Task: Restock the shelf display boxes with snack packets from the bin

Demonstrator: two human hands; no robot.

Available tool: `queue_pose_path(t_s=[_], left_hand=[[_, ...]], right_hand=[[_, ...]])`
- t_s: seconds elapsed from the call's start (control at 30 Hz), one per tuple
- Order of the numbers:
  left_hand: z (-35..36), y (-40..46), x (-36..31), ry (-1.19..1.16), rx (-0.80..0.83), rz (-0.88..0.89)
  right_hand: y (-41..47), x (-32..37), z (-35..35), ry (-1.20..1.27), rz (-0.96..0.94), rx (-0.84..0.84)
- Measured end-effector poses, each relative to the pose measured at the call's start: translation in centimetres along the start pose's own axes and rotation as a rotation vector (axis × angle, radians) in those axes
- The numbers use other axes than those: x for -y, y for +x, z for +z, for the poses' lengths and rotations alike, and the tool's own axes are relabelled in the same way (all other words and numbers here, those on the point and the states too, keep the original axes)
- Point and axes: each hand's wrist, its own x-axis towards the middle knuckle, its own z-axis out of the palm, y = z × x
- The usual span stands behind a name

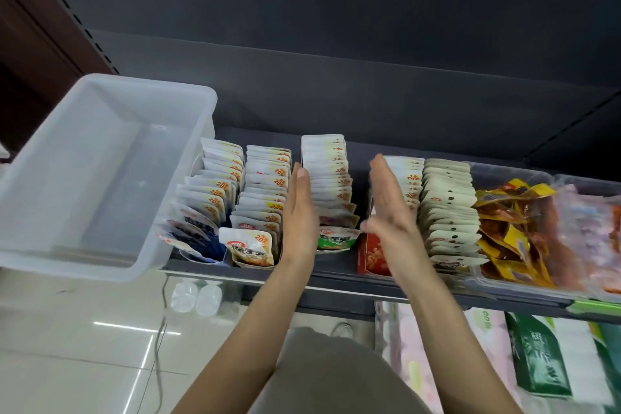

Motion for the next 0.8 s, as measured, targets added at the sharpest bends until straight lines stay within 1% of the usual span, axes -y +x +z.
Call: queue_pose_path(t_s=[0.07, 0.1, 0.13, 0.23, 0.3, 0.33, 0.4, 0.53, 0.63, 0.8], left_hand=[[-0.3, -0.7, 0.9, -0.04, -0.013, 0.039], [-0.4, -1.0, 1.3, -0.079, -0.014, 0.044], [-0.6, -1.1, 1.8, -0.124, -0.009, 0.032], [-0.5, -1.4, 2.4, -0.144, 0.052, -0.028], [-0.2, -1.3, 2.6, -0.069, 0.085, -0.012], [-0.1, -1.2, 2.5, -0.026, 0.085, 0.005], [-0.1, -1.1, 2.4, 0.043, 0.089, 0.026], [-0.5, -1.0, 2.6, 0.104, 0.11, 0.046], [-0.5, -0.7, 2.7, 0.11, 0.137, 0.076], [0.0, -0.1, 3.0, 0.05, 0.063, 0.085]], right_hand=[[-1.0, -1.8, 0.8, -0.248, 0.019, 0.047], [-0.7, -2.7, 1.2, -0.307, 0.037, 0.035], [-0.2, -3.3, 1.5, -0.311, 0.069, -0.002], [2.1, -3.7, 2.4, -0.196, 0.196, -0.109], [2.9, -4.1, 2.9, -0.086, 0.203, -0.11], [3.0, -4.3, 3.0, -0.073, 0.188, -0.106], [3.1, -4.6, 2.9, -0.13, 0.159, -0.08], [3.4, -4.7, 2.1, -0.221, 0.156, -0.004], [4.1, -4.6, 2.4, -0.264, 0.15, -0.02], [3.7, -4.6, 3.4, -0.026, 0.196, -0.126]])
